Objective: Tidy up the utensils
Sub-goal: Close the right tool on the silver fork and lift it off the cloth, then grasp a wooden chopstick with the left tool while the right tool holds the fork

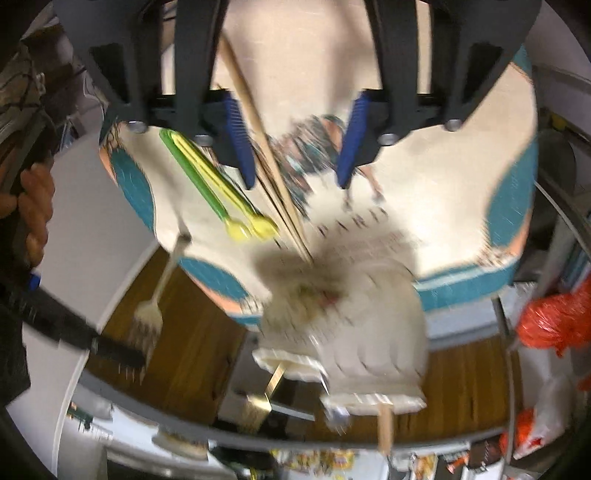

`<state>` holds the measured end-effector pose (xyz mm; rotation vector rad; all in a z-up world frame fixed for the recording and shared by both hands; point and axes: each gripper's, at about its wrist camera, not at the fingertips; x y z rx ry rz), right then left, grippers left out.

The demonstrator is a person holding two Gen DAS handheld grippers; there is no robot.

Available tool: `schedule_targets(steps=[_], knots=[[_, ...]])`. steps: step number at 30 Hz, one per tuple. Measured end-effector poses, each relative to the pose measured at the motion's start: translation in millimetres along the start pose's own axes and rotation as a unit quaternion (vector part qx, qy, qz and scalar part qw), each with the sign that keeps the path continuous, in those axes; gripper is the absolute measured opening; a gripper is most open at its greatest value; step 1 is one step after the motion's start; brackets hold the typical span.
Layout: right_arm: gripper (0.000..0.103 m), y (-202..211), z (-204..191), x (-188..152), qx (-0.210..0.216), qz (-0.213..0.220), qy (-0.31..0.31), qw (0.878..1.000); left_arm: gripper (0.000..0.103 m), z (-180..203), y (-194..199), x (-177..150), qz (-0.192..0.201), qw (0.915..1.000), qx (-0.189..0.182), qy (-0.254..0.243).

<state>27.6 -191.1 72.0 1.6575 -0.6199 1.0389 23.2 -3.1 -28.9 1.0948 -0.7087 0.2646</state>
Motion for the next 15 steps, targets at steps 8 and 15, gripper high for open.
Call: schedule_targets(steps=[8, 15], knots=[[0.003, 3, 1, -2, 0.012, 0.002, -0.004, 1.0, 0.021, 23, -20, -12, -0.046, 0.9988, 0.011, -0.016], [0.003, 6, 6, -3, 0.019, 0.006, -0.012, 1.0, 0.017, 24, -30, -15, -0.063, 0.9973, 0.032, -0.022]])
Point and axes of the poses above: each gripper's, at about its wrist camera, not at the fingertips, and y roughly against the way its jaws point, z to its right, x to its top, and after that the axes turned 5 degrees about -x, right-handed
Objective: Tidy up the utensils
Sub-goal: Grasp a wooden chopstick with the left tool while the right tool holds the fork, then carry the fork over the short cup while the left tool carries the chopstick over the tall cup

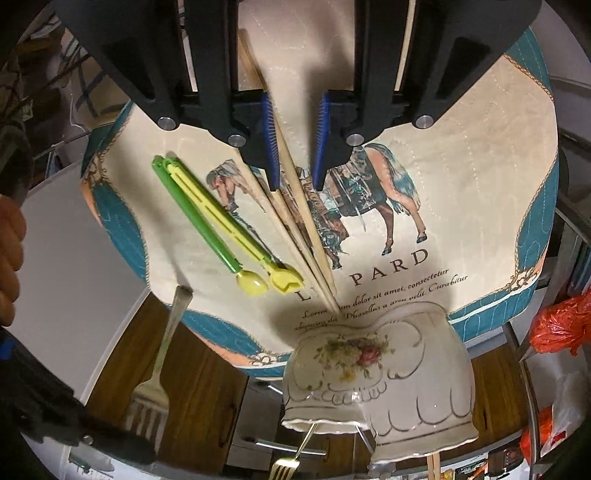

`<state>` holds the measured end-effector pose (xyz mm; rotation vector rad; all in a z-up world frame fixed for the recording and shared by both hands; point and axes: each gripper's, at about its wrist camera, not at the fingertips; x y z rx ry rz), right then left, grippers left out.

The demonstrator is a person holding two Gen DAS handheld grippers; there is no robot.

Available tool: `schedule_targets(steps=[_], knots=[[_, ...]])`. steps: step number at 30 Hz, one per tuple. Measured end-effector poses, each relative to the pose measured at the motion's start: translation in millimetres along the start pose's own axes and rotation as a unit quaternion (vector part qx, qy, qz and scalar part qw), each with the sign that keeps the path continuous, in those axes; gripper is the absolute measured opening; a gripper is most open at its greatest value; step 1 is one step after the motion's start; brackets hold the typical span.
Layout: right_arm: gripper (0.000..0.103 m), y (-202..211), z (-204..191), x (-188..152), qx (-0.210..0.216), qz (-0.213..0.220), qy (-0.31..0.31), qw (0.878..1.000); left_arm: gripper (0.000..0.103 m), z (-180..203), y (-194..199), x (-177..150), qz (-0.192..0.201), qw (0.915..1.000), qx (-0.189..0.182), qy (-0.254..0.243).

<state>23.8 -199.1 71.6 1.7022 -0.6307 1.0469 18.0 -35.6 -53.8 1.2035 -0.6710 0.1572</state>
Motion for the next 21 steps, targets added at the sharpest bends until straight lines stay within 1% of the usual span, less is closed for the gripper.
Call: schedule_targets(steps=[1, 3, 9, 14, 18, 21], knots=[[0.003, 0, 1, 0, 0.001, 0.0, -0.001, 1.0, 0.016, 1, -3, 1, 0.001, 1.0, 0.003, -0.001], [0.003, 1, 0, 0, 0.004, 0.001, -0.003, 1.0, 0.01, 2, -5, 4, 0.005, 1.0, 0.007, -0.003], [0.003, 6, 8, 4, 0.023, 0.006, -0.028, 0.999, 0.007, -5, -4, 7, 0.027, 0.9996, 0.003, -0.009], [0.003, 8, 9, 10, 0.038, 0.01, -0.039, 0.998, 0.006, -20, 16, 8, 0.06, 0.9982, 0.0, -0.003], [0.003, 5, 10, 12, 0.05, 0.004, -0.051, 0.997, 0.006, -27, 30, 11, 0.083, 0.9966, 0.002, -0.003], [0.003, 3, 9, 14, 0.062, 0.0, -0.061, 0.996, 0.006, -30, 47, 13, 0.119, 0.9928, -0.01, -0.009]])
Point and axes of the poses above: each gripper's, at about its wrist camera, not at the fingertips, and y roughly against the way its jaws point, z to its right, x to its top, and after that the axes turned 5 degrees about -x, right-handed
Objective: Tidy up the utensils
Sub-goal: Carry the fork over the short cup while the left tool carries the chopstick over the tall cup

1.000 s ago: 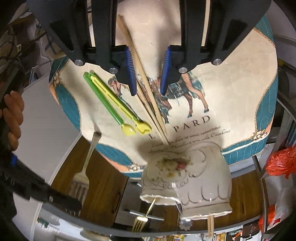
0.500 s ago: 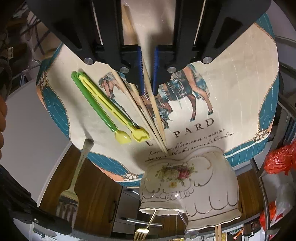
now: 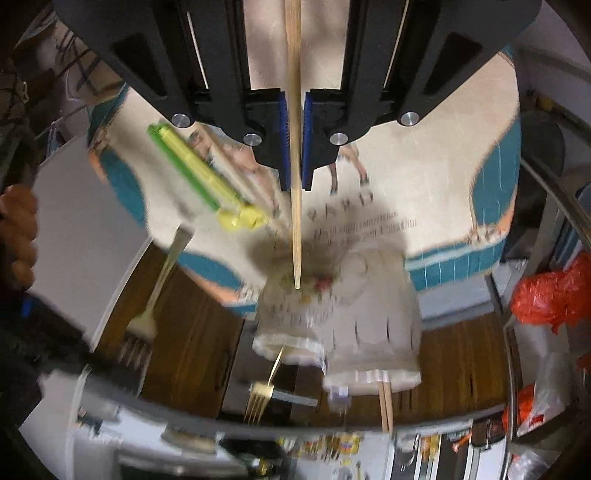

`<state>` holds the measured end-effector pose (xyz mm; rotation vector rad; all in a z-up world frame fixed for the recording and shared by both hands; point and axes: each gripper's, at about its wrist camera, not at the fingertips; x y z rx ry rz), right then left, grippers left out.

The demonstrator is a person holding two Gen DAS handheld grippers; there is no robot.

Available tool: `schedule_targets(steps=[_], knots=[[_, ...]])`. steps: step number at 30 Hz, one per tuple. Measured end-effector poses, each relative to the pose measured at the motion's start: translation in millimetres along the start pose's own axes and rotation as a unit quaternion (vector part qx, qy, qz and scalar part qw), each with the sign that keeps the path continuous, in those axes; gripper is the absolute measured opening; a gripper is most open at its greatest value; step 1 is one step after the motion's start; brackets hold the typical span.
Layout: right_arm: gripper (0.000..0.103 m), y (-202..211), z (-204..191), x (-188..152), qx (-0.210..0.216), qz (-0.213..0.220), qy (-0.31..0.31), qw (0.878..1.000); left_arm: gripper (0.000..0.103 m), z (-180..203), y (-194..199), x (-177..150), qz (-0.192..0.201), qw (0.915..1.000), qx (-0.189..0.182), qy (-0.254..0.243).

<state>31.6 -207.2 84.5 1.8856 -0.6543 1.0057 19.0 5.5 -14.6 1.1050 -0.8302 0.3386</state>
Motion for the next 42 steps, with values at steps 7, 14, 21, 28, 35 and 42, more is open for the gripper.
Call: schedule_targets(steps=[7, 14, 21, 28, 35, 42], knots=[[0.003, -6, -15, 25, 0.02, 0.014, 0.005, 1.0, 0.006, -3, 40, 43, 0.127, 0.9913, 0.013, -0.032], [0.003, -19, -30, 69, 0.037, 0.047, 0.003, 0.998, 0.006, -23, 47, 107, 0.228, 0.9735, 0.002, -0.021], [0.003, -43, -29, 103, 0.047, 0.077, -0.018, 0.996, 0.006, -51, 24, 150, 0.266, 0.9624, -0.045, 0.029], [0.003, -77, -10, 104, 0.053, 0.073, -0.051, 0.995, 0.006, -62, -8, 159, 0.273, 0.9599, -0.044, 0.044], [0.003, -97, 0, 89, 0.056, 0.049, -0.066, 0.995, 0.006, -52, -31, 146, 0.277, 0.9607, 0.006, 0.001], [0.004, -107, 11, 77, 0.056, 0.032, -0.088, 0.994, 0.006, -56, -32, 128, 0.269, 0.9631, 0.016, -0.008]])
Point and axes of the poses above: each gripper's, at about its wrist camera, not at the fingertips, and y roughly against the way its jaws point, z to its right, x to its top, and after that the axes turned 5 degrees about -x, right-handed
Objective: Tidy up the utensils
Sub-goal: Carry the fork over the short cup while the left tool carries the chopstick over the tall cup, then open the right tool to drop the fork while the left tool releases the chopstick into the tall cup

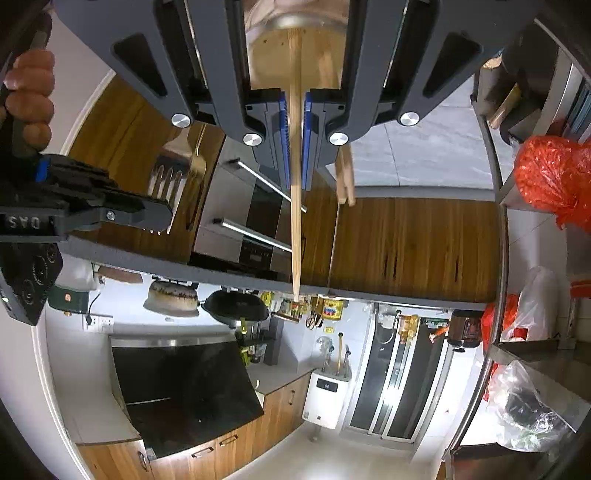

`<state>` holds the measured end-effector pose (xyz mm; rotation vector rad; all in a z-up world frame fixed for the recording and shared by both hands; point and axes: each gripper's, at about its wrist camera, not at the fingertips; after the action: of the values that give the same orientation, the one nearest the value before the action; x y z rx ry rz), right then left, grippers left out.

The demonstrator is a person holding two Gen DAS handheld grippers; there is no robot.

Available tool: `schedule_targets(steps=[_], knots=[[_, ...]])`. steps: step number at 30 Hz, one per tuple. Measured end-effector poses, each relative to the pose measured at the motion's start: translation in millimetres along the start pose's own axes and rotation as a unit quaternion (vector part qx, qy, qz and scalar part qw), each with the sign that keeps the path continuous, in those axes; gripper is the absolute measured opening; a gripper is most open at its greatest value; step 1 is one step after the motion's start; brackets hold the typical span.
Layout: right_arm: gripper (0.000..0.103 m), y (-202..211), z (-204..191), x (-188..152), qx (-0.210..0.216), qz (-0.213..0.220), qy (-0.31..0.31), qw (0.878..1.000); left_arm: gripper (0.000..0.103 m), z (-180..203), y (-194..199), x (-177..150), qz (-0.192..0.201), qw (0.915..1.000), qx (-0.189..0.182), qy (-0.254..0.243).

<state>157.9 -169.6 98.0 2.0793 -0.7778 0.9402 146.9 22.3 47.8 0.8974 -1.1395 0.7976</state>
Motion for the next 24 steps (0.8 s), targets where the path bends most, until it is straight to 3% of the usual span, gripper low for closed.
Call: schedule_targets(steps=[9, 16, 17, 19, 24], knots=[[0.004, -14, 28, -13, -0.021, -0.019, -0.047, 0.998, 0.006, -11, 5, -17, -0.032, 0.9993, 0.018, -0.001], [0.006, -10, 29, -9, -0.042, -0.013, -0.039, 0.998, 0.006, -9, 8, -15, -0.036, 0.9991, 0.02, -0.004], [0.009, -8, 29, -9, -0.044, -0.011, -0.035, 0.998, 0.008, -8, 9, -13, -0.037, 0.9991, 0.019, -0.006], [0.026, -5, 27, -8, -0.048, -0.005, -0.029, 0.998, 0.01, -6, 12, -12, -0.038, 0.999, 0.021, -0.011], [0.048, 8, 24, -6, -0.05, 0.005, -0.025, 0.998, 0.025, -1, 22, -9, -0.039, 0.9987, 0.026, -0.021]])
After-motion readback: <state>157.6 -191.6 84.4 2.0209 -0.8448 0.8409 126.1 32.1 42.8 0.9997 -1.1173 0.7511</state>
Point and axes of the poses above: each gripper's, at about its wrist camera, not at the fingertips, and y roughly against the way its jaws point, z to its right, x to its top, and after that the axes turned 5 degrees about -x, right-handed
